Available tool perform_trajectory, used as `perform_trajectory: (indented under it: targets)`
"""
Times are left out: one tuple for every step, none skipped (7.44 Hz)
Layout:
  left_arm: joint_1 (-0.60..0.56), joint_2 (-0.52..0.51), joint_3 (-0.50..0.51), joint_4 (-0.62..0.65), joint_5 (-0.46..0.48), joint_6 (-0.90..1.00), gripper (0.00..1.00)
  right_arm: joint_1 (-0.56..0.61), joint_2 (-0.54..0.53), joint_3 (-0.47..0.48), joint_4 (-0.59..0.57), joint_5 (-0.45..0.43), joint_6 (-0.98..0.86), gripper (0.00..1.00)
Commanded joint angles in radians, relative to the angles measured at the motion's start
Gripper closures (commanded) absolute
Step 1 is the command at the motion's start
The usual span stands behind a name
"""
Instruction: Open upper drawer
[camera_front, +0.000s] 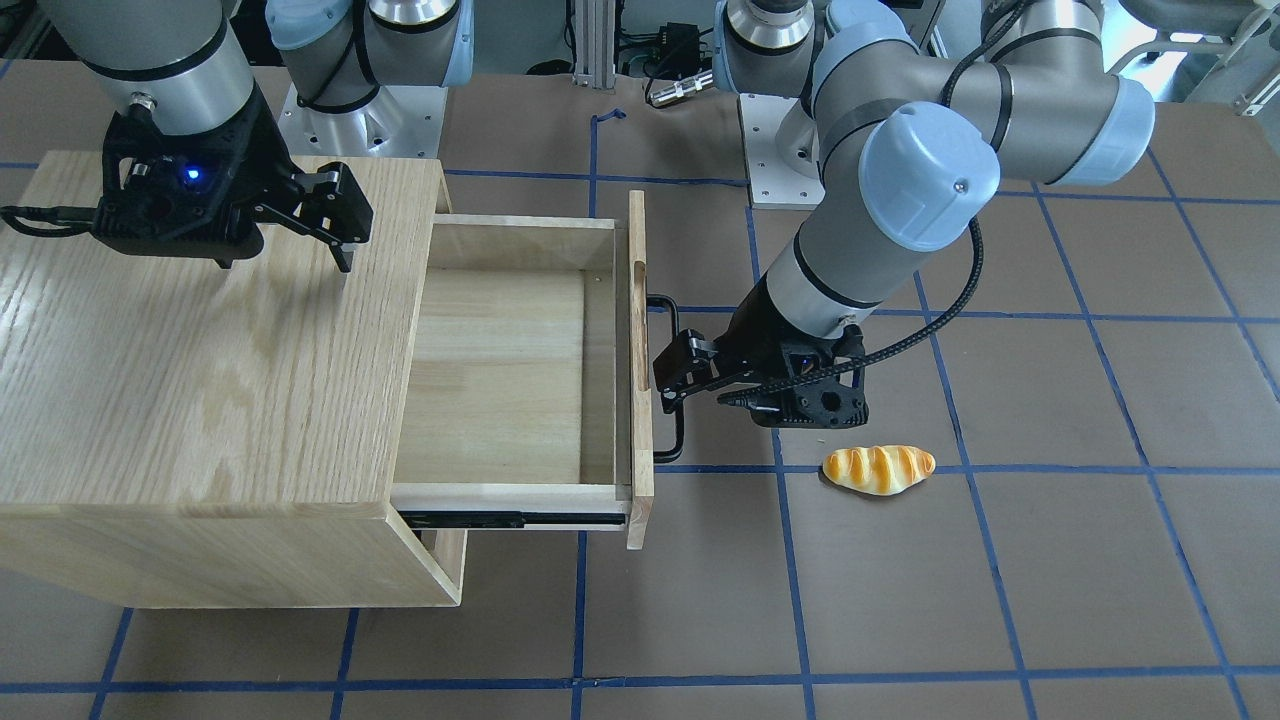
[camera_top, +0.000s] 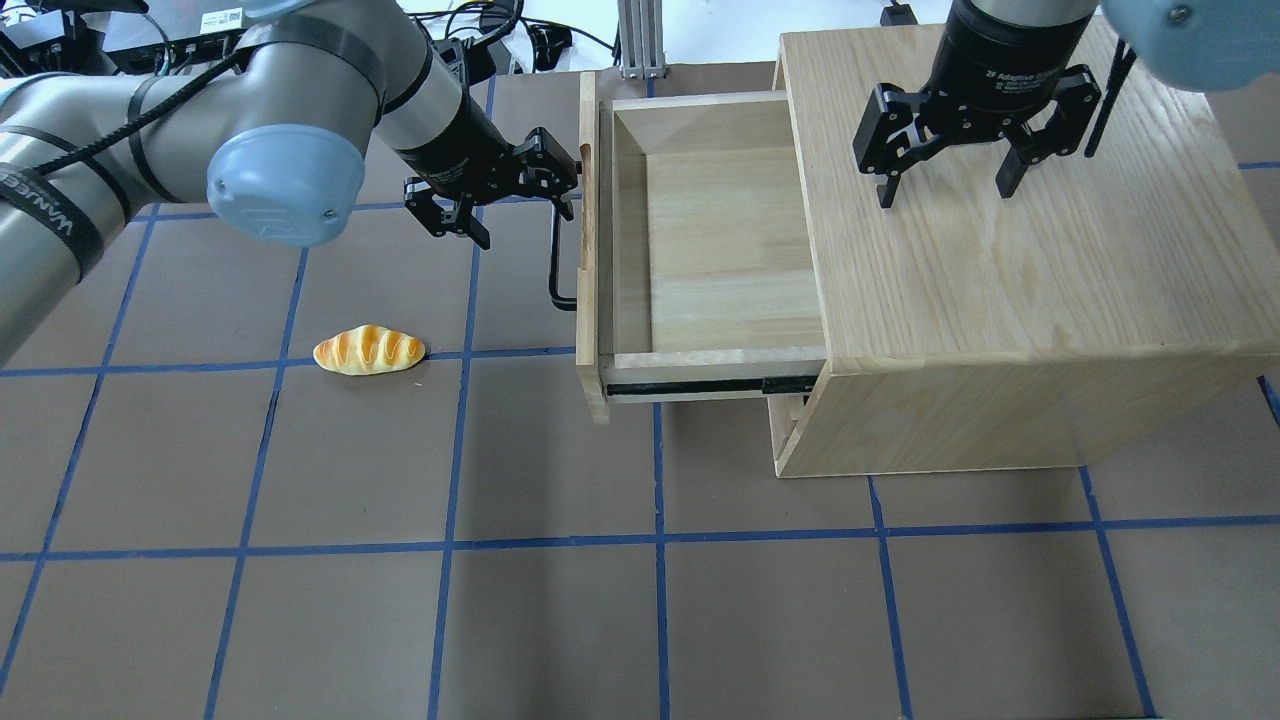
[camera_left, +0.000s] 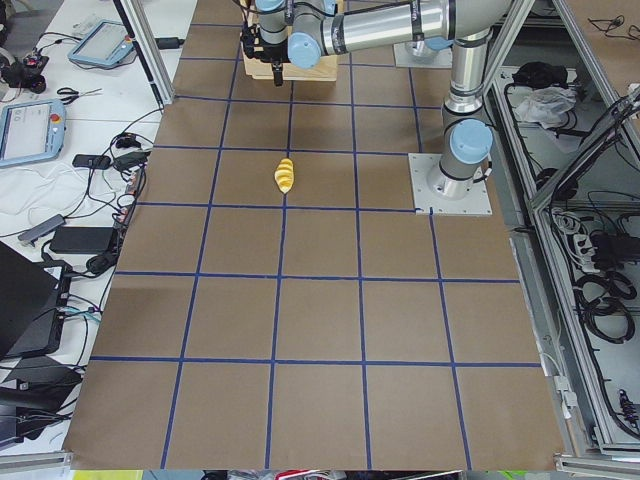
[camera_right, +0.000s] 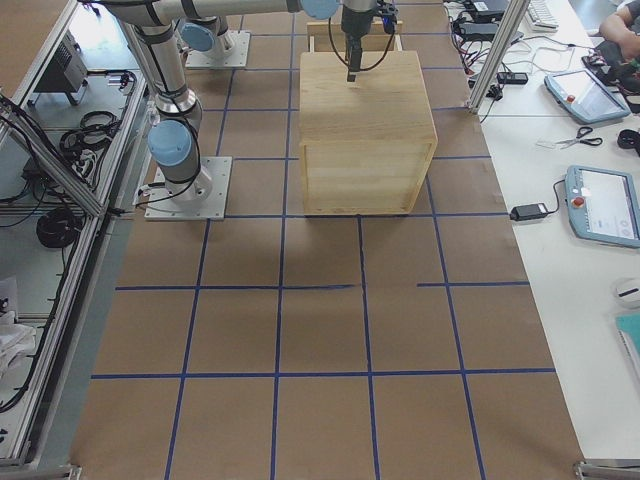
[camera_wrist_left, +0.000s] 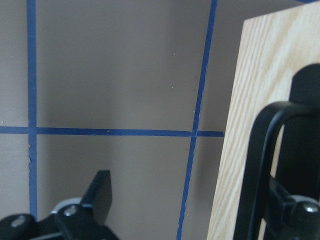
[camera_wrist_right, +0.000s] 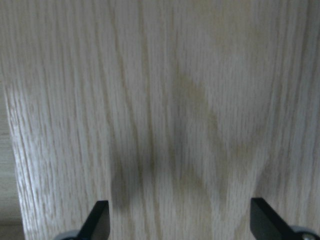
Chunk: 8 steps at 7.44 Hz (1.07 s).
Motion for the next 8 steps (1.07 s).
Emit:
perform_trajectory:
  targets:
    - [0.038,0.028,0.005,-0.055,0.002,0.051,0.0,0.0,0.0,0.0,0.0,0.0,0.001,0.0]
    - [0.064,0.047,0.023,-0.09,0.002,0.06,0.0,0.001,0.0,0.002,0.0,0.0,0.001,0.0]
    - [0.096,0.076,0.036,-0.144,0.002,0.123,0.0,0.001,0.0,0.0,0.0,0.0,0.001,0.0]
    - [0.134,0.114,0.054,-0.232,0.026,0.172,0.0,0.001,0.0,0.0,0.0,0.0,0.001,0.0]
    - [0.15,0.158,0.091,-0.324,0.092,0.182,0.0,0.001,0.0,0.002,0.0,0.0,0.001,0.0]
    - [0.156,0.201,0.146,-0.424,0.168,0.211,0.0,0.001,0.0,0.0,0.0,0.0,0.0,0.0]
    - [0.147,0.237,0.181,-0.469,0.251,0.253,0.0,0.001,0.0,0.0,0.0,0.0,0.001,0.0]
    - [0.139,0.266,0.18,-0.471,0.27,0.254,0.0,0.001,0.0,0.002,0.0,0.0,0.001,0.0]
